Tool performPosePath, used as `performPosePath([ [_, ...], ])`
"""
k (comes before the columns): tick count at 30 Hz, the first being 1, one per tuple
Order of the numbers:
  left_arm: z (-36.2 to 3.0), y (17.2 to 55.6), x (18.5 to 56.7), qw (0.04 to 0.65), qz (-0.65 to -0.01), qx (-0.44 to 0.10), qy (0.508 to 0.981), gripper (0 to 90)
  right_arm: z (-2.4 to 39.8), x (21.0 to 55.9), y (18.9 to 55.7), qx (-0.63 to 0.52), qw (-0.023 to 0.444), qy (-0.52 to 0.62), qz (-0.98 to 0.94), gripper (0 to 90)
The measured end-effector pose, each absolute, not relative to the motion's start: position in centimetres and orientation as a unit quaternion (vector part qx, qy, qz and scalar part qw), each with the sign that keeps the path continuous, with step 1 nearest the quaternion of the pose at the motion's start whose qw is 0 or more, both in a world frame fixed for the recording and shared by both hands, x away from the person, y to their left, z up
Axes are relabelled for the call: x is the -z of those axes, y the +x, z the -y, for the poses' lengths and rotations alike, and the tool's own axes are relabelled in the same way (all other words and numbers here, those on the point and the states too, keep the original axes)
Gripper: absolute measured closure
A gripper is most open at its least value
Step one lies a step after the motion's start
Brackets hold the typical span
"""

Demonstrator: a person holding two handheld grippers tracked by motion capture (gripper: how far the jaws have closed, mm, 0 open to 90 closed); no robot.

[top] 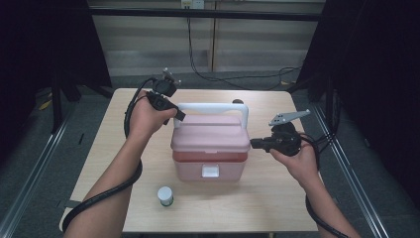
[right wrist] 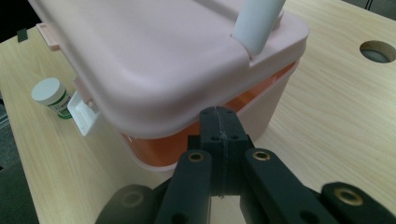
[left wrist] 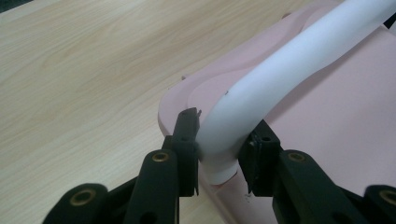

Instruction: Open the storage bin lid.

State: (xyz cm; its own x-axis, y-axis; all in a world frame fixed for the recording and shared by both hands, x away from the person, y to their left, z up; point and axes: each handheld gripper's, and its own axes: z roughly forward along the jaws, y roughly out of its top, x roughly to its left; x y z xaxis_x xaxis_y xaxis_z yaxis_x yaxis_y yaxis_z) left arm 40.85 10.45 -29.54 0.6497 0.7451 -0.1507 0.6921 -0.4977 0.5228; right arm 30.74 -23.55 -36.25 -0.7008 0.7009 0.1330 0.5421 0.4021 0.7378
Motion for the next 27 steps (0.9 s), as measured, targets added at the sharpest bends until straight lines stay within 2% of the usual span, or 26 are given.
performPosePath([
  [10, -10.5, 40.9, 28.9, 0.288, -0.413, -0.05, 0.862, 69.6, 22.9, 37.5, 30.9, -0.395, 0.084, 0.37, -0.837, 90.0],
  [27, -10.7, 40.9, 29.0, 0.297, -0.409, -0.057, 0.861, 69.5, 21.0, 37.1, 31.5, -0.402, 0.072, 0.354, -0.842, 90.0],
])
